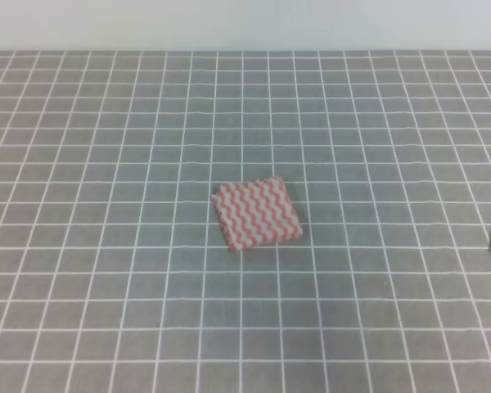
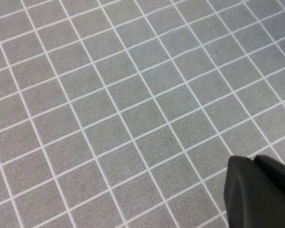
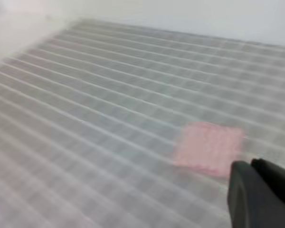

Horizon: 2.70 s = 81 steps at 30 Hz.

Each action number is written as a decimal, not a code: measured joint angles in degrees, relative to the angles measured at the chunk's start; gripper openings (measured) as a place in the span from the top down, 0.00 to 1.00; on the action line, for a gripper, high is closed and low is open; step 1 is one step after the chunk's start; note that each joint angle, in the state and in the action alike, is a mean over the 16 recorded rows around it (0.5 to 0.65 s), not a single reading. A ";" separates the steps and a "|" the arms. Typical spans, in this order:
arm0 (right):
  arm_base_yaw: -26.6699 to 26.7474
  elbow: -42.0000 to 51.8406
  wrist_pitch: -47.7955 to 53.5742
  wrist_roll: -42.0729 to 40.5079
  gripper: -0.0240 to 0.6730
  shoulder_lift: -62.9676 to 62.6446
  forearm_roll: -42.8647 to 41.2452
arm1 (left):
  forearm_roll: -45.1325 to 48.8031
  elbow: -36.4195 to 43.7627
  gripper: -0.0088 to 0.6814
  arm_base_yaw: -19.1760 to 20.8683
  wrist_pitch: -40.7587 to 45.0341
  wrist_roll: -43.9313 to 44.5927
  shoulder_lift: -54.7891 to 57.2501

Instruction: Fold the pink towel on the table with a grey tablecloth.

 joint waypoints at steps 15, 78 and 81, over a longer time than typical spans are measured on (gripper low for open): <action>-8.39 17.01 -23.43 -1.84 0.99 -10.83 -7.34 | 0.38 -0.01 0.99 -0.01 -0.62 -0.04 -0.21; -20.49 33.36 -1.78 35.85 0.99 -32.04 -46.36 | 1.57 3.67 0.99 0.02 -25.02 -0.09 -3.03; -20.49 33.36 -1.83 35.85 0.99 -32.04 -46.36 | 2.30 7.72 0.99 0.45 -37.52 -0.06 -4.80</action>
